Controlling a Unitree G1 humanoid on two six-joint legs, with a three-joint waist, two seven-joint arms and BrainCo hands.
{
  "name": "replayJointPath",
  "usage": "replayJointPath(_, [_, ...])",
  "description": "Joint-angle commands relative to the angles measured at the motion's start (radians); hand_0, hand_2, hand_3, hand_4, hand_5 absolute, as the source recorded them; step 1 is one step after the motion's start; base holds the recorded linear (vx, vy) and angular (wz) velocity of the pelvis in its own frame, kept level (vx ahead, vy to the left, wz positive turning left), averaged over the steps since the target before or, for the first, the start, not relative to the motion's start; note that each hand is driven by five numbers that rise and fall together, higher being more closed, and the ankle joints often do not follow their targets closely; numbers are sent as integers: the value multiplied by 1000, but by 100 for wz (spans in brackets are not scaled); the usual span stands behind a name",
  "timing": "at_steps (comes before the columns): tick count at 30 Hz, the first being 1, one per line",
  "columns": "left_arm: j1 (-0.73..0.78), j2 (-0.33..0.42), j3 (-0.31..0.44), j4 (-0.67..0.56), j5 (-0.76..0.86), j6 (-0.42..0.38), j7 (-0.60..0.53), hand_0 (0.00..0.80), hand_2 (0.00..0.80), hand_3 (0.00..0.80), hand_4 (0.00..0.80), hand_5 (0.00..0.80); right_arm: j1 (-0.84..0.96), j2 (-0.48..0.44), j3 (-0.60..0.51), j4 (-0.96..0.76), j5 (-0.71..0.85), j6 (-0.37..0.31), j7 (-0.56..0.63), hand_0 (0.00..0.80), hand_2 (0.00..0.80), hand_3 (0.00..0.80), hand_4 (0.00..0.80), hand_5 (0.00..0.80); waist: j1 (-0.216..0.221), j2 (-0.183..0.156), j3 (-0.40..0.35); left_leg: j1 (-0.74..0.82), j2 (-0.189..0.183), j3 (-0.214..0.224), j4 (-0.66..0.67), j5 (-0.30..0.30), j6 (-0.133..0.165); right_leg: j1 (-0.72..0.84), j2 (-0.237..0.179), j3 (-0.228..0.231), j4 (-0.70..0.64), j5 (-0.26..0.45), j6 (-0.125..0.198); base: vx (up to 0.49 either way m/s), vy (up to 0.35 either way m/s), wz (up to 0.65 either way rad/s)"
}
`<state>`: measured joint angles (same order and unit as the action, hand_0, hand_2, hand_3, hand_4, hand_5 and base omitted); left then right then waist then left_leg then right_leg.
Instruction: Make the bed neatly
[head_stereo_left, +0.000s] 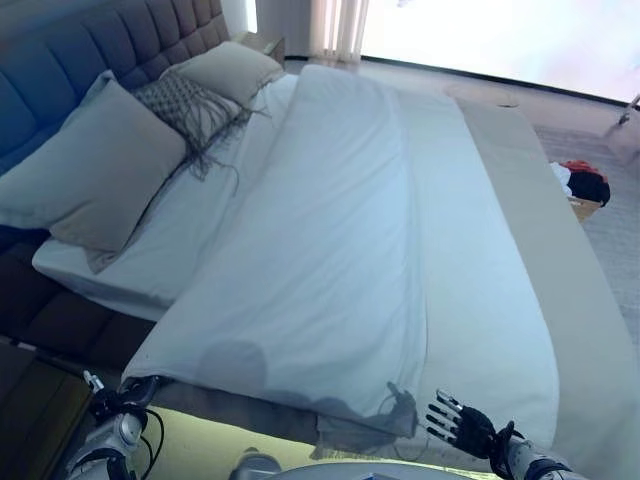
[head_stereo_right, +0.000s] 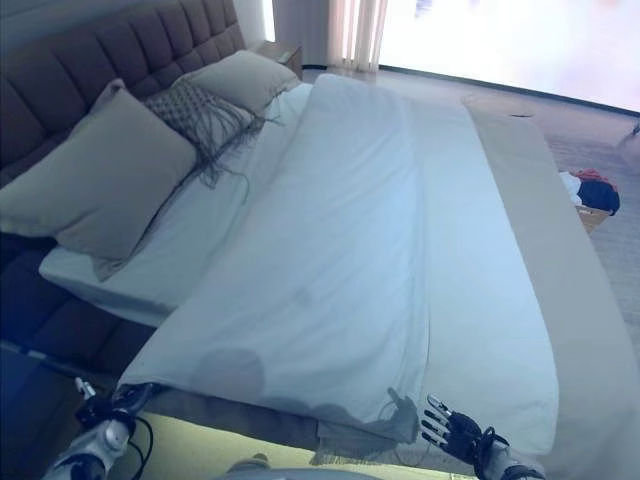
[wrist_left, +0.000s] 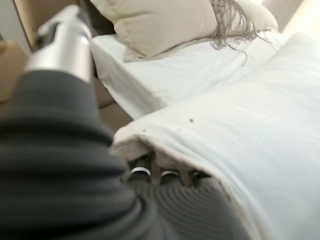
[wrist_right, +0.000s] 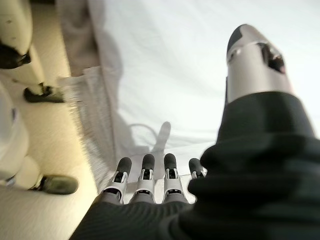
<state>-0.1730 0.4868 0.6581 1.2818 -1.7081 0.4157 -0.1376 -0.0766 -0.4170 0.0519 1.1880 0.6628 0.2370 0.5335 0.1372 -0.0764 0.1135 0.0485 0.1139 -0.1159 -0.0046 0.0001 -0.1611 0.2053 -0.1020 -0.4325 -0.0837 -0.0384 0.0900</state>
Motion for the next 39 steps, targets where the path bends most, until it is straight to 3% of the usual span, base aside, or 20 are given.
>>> replayJointPath(1, [249, 363, 168, 32, -20, -98, -84, 0, 0, 0, 0, 0, 3, 0, -20, 8, 45, -36, 25, 0, 0, 0, 0, 0, 172, -1, 18, -105, -61, -17, 135, -64, 109, -84, -152, 22, 199, -32, 37, -53, -49, 33])
replayJointPath(3, [239, 333, 139, 41, -12, -82, -105, 0, 0, 0, 0, 0, -4, 11, -20, 3, 44, -39, 25, 0, 0, 0, 0, 0, 168, -5, 27, -112, -61, -13, 139, -64, 110, -95, -150, 27, 203, -31, 37, -65, -30, 25])
replayJointPath(6, [228, 292, 107, 48, -29, -126, -114, 0, 0, 0, 0, 0, -15, 16, -28, 2, 30, -40, 28, 0, 0, 0, 0, 0, 164, -7, 44, -124, -58, -7, 151, -67, 111, -108, -150, 34, 210, -31, 34, -68, -9, 22])
replayJointPath(12, [243, 199, 67, 5, 53, -90, -247, 0, 0, 0, 0, 0, -24, 12, -45, -11, 35, -34, 22, 0, 0, 0, 0, 0, 172, -22, 69, -133, -47, -9, 171, -72, 103, -116, -138, 36, 216, -36, 25, -38, -18, 15])
replayJointPath(19, [250, 87, -22, -39, 122, -69, -224, 0, 0, 0, 0, 0, -39, 16, -58, -24, 54, -28, 25, 0, 0, 0, 0, 0, 192, -42, 92, -142, -44, -27, 201, -80, 97, -116, -131, 21, 239, -45, 17, -18, -43, 19])
replayJointPath(24, [295, 23, -56, 2, 131, -69, -205, 0, 0, 0, 0, 0, -46, 26, -60, -49, 69, -22, 24, 0, 0, 0, 0, 0, 204, -51, 100, -133, -44, -34, 211, -83, 99, -110, -126, 8, 256, -53, 14, 9, -46, 39])
replayJointPath(34, [344, -22, -56, 105, 116, -100, -208, 0, 0, 0, 0, 0, -41, 24, -95, -39, 70, -13, 18, 0, 0, 0, 0, 0, 197, -43, 86, -96, -43, -27, 182, -72, 100, -93, -119, 5, 256, -58, 9, 11, -21, 24])
replayJointPath(39, [347, -11, -39, 118, 217, -121, -251, 0, 0, 0, 0, 0, -29, 13, -114, -33, 67, -11, 31, 0, 0, 0, 0, 0, 175, -27, 62, -67, -40, -14, 144, -58, 95, -87, -118, 11, 245, -54, 11, 17, -8, -3])
